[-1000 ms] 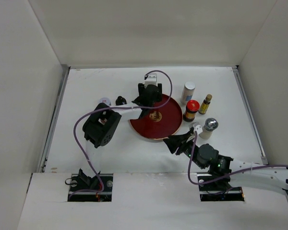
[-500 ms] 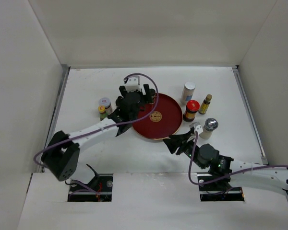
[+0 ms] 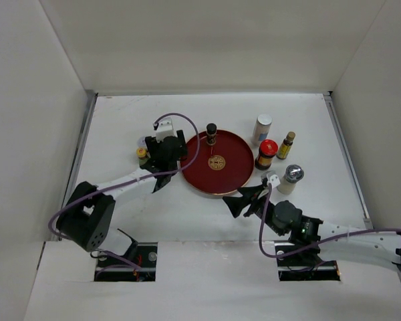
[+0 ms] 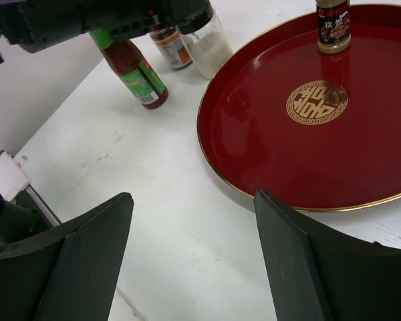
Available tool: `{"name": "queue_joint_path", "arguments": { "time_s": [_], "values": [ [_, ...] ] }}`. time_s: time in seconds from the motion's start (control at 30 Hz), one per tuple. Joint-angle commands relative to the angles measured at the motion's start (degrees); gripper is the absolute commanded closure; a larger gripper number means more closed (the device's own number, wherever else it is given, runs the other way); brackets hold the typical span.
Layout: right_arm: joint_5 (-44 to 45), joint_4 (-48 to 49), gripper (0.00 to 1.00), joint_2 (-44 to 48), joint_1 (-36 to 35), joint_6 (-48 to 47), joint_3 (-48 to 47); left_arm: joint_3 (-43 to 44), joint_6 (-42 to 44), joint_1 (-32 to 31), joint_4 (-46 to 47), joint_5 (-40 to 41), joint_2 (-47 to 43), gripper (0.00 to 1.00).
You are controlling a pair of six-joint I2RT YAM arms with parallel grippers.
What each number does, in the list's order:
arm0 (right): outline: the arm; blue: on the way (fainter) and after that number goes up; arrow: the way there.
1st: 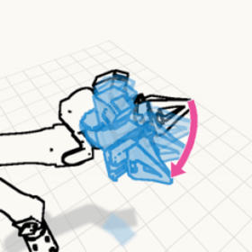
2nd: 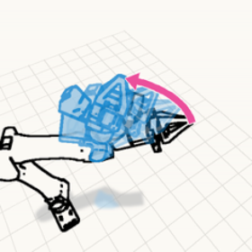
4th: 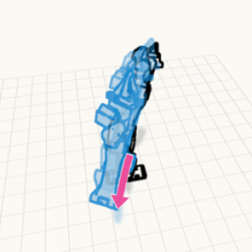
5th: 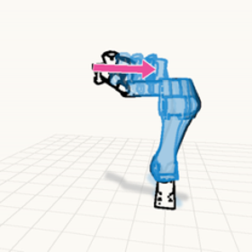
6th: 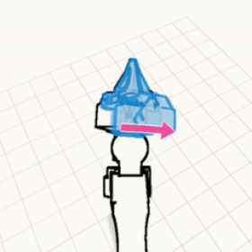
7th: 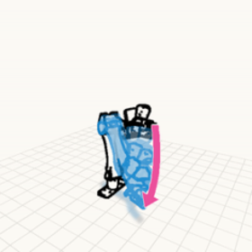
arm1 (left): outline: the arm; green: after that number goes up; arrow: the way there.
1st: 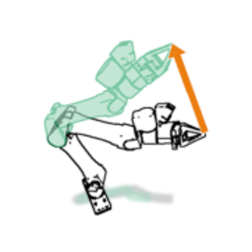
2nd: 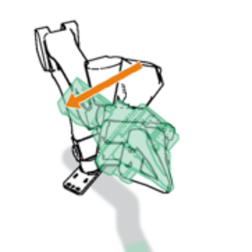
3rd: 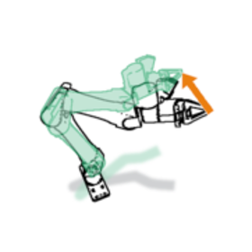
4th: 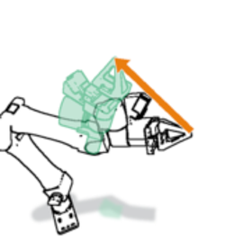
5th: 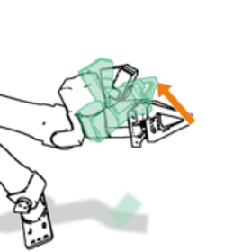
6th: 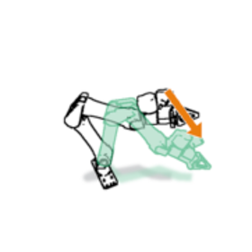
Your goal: Organize the condiment bottles
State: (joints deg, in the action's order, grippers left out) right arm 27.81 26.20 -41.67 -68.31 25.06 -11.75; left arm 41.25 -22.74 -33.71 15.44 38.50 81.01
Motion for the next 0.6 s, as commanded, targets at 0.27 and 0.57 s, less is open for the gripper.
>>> {"name": "queue_joint_path", "arguments": {
  "time_s": [0.27, 0.57],
  "values": [
    [-0.83, 3.16, 0.2, 0.18, -0.28, -0.54, -0.65, 10.33, -1.08, 3.61, 1.61, -0.27, 11.8, 0.36],
    [-0.57, 3.16, 0.2, -0.08, -0.28, -0.54, -0.73, 7.0, 0.41, 1.33, 3.54, 3.94, 0.22, 0.67]
  ]
}}
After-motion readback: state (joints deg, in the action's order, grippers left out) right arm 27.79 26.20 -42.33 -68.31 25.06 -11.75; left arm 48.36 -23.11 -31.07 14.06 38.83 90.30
